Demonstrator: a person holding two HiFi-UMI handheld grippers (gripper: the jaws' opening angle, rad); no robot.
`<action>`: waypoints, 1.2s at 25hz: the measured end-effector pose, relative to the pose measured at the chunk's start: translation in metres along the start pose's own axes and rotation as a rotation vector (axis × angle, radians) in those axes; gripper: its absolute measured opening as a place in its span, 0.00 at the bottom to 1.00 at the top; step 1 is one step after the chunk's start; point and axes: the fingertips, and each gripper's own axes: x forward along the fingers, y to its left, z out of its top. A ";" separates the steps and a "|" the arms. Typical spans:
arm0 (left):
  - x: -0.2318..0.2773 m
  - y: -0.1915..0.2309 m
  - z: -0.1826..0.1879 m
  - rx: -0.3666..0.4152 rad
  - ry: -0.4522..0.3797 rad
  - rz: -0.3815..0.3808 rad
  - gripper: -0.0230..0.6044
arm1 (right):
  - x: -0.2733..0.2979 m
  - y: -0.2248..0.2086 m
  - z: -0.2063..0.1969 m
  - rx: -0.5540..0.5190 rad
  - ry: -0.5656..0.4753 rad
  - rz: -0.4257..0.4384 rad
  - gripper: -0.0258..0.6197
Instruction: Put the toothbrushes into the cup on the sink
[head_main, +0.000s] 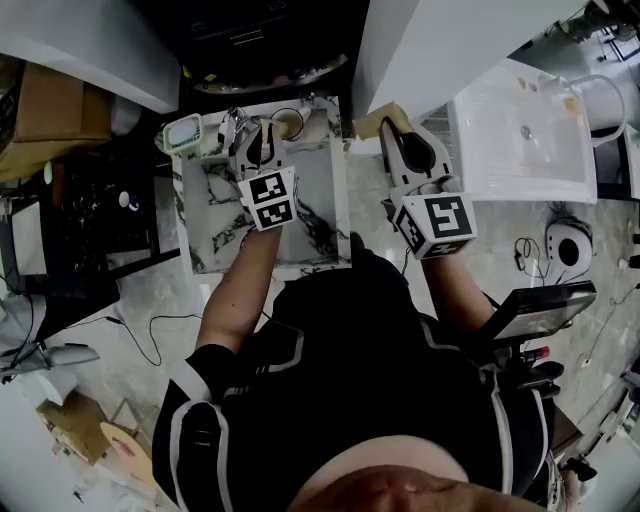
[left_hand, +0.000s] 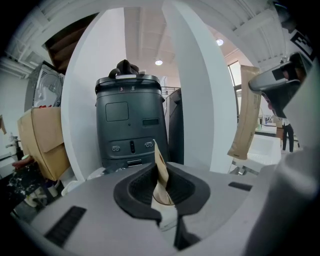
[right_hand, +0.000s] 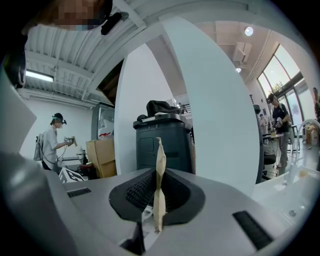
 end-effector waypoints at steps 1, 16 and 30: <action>0.001 0.000 -0.003 -0.004 0.006 0.002 0.10 | 0.000 0.000 0.000 -0.001 -0.003 0.001 0.11; 0.007 0.002 -0.016 0.010 0.018 0.003 0.10 | 0.001 -0.003 -0.003 0.004 0.000 0.006 0.11; -0.029 -0.003 0.004 -0.054 0.007 -0.046 0.24 | -0.011 -0.006 0.020 0.023 -0.024 0.014 0.11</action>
